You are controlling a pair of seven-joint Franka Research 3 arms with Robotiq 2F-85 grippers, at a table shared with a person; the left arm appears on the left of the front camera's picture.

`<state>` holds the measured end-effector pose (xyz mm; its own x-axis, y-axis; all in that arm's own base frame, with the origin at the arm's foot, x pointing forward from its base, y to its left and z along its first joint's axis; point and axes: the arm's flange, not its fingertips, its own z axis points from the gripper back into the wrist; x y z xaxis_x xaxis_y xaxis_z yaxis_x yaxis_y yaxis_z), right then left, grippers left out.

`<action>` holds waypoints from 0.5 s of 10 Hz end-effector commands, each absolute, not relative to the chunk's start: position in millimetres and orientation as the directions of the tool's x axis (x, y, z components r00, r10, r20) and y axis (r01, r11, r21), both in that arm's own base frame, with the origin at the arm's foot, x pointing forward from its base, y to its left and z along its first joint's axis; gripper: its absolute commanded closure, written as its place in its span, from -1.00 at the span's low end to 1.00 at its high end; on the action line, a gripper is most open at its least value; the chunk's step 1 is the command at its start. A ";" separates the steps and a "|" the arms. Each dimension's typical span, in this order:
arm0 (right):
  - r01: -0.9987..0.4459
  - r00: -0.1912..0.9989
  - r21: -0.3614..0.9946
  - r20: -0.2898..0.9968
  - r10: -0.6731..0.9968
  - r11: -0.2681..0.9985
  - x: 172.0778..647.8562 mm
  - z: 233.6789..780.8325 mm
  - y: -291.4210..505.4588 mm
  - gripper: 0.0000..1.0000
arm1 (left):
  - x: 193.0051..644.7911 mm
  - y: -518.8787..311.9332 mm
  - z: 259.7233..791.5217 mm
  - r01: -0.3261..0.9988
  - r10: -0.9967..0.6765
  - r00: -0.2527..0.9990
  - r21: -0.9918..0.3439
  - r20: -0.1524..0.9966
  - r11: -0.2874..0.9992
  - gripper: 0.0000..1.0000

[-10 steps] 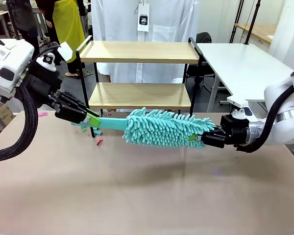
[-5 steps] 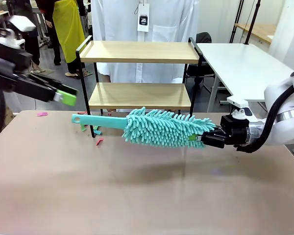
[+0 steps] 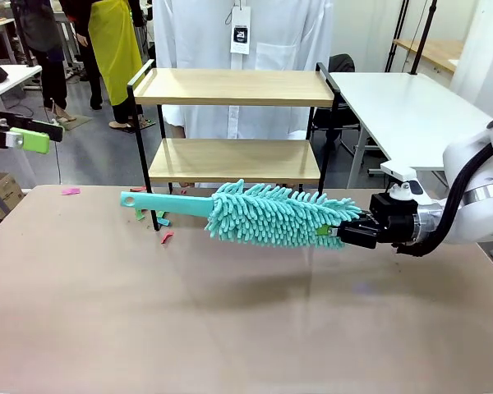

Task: Clean the shelf.
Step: Hand the Duster back to the human.

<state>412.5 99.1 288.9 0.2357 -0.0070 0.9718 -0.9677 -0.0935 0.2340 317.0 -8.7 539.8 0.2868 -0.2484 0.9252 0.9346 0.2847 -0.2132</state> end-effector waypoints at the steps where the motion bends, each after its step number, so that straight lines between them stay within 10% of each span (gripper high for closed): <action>1: -0.969 0.230 0.229 0.973 -0.004 -0.092 413.0 291.0 99.4 0.95 | 316.4 -14.2 543.1 0.933 -0.252 0.291 -0.216 0.923 0.287 -1.00; 2: -0.968 0.236 0.234 0.972 -0.007 -0.094 412.5 288.9 99.1 0.66 | 316.4 -14.2 543.1 0.933 -0.252 0.291 -0.216 0.923 0.287 -1.00; 5: -0.988 0.152 0.151 0.988 -0.029 -0.039 402.7 358.1 84.5 0.66 | 316.4 -14.2 543.1 0.933 -0.252 0.291 -0.216 0.923 0.287 -1.00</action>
